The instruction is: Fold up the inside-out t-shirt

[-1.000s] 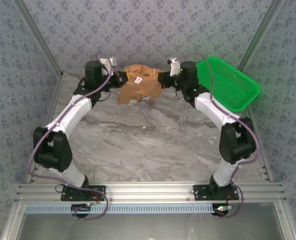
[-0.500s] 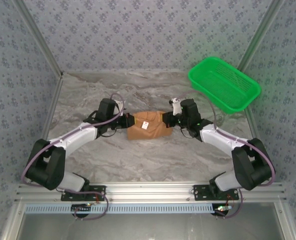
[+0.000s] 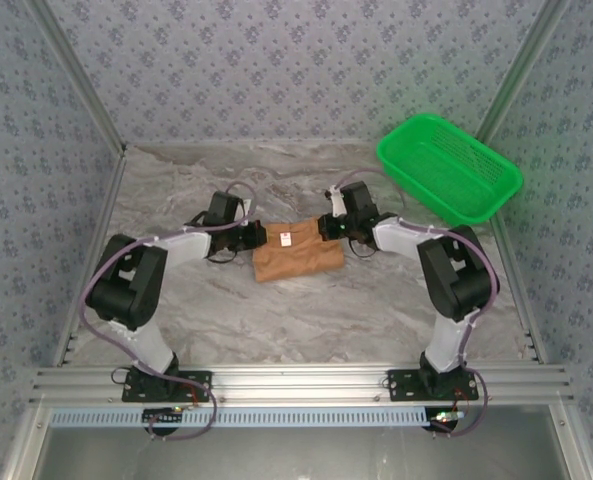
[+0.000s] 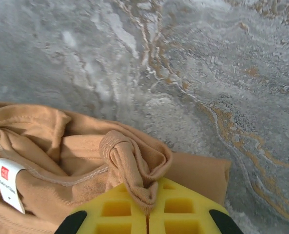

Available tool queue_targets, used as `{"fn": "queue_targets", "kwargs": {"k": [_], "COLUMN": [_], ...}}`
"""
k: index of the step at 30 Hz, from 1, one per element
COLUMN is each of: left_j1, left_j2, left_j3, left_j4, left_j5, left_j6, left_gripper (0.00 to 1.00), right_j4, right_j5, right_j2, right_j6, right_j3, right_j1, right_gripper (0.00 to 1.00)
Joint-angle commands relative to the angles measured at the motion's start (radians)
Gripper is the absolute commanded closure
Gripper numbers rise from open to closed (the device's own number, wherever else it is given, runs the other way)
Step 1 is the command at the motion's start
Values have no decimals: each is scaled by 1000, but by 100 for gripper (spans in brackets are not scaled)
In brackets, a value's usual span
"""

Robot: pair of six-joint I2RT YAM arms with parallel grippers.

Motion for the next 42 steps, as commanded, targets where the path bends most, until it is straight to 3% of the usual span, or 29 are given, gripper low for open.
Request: {"fn": "queue_targets", "kwargs": {"k": [1,8,13,17,20,30,35,39,42], "left_j1": [14,41,37,13,-18,4,30,34,55], "left_j2": [63,-9,-186,-234,-133,73,-85,-248,-233], "left_j3": [64,105,26,-53,13,81,21,-76,-109], "left_j4": [16,-114,-209,-49,-31,13,29,-90,-141], "left_j5": [-21,-137,-204,48,117,38,27,-40,26], "left_j6": [21,-2,-15,-45,-39,-28,-55,-38,-46], "left_gripper": [89,52,32,33,37,38,35,25,22], "right_j4": [-109,-334,-394,-293,-224,-170,-253,-264,-252], "right_j5": [35,138,191,-43,-133,-180,-182,-176,-167], "right_j2": [75,13,-135,-106,-30,172,94,-57,-99], "right_j6": [-37,-105,-149,-87,-24,26,-17,-51,-35], "right_j3": [96,218,157,133,152,199,204,127,58], "right_j1": [-15,-45,-27,15,15,-50,-96,-95,-76], "right_gripper": [89,62,54,60,65,69,68,63,60]}}
